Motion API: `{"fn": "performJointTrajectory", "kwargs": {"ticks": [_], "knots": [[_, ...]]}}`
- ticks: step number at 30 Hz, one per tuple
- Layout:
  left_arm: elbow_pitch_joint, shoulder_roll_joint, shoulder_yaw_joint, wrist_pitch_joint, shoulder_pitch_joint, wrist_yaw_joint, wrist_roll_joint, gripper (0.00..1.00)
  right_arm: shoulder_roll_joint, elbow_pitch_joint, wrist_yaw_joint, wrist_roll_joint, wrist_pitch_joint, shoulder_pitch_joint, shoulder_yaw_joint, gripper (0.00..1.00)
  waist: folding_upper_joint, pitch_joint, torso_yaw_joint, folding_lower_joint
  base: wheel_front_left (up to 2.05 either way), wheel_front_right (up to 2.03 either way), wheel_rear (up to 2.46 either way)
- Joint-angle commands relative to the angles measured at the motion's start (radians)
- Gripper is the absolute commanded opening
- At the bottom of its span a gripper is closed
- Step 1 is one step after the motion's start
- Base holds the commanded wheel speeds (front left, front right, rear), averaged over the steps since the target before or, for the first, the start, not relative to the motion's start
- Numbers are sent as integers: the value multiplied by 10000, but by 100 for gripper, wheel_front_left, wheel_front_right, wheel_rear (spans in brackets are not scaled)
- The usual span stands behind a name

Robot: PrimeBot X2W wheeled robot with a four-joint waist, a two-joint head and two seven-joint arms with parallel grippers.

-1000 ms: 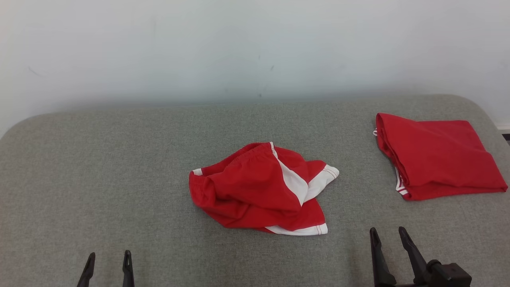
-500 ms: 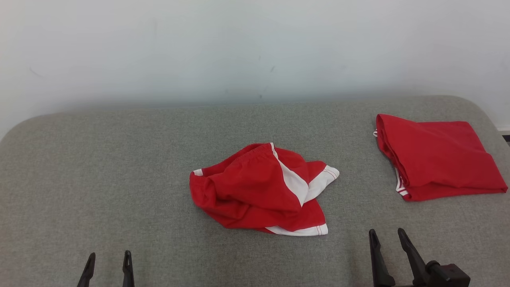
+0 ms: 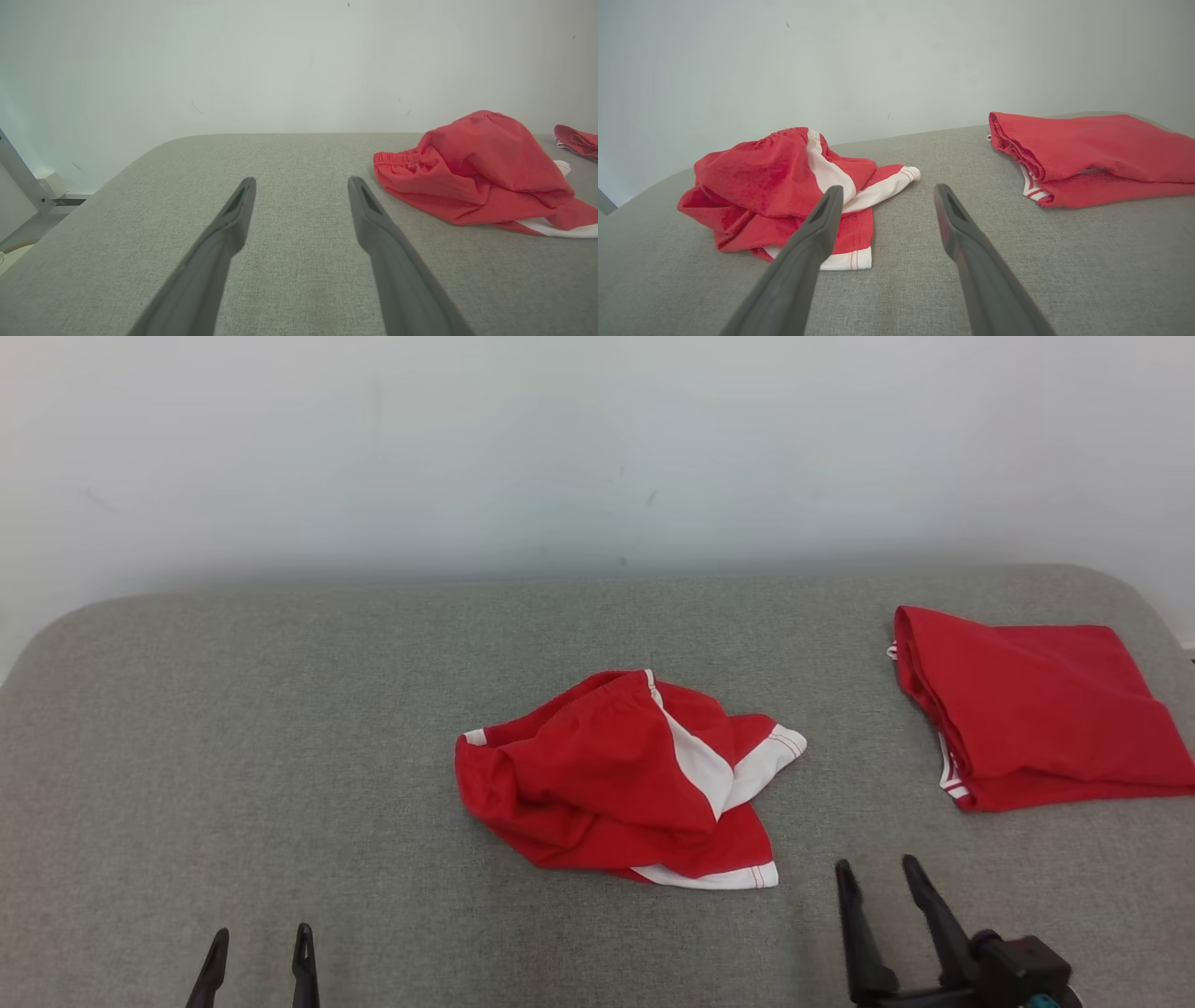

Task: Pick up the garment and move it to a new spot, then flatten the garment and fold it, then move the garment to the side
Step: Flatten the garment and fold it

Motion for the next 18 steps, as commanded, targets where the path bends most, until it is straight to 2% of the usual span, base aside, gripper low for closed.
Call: {"fn": "performJointTrajectory", "kwargs": {"ticks": [1, 8, 18], "knots": [[17, -14, -48, -23, -119, -37, -89, 100, 9, 163, -19, -5, -7, -226, 177, 100, 0, 53, 100, 0, 0, 0, 0], [22, -15, -241, -23, -248, -50, -92, 100, 8, 1709, -19, -341, -7, -1304, 501, 100, 0, 303, 418, 0, 0, 0, 0], [245, -17, -426, -23, -678, -44, -196, 100, -95, 4747, -19, -683, -5, -2941, 486, 100, 0, 686, 1030, 0, 0, 0, 0]]}}
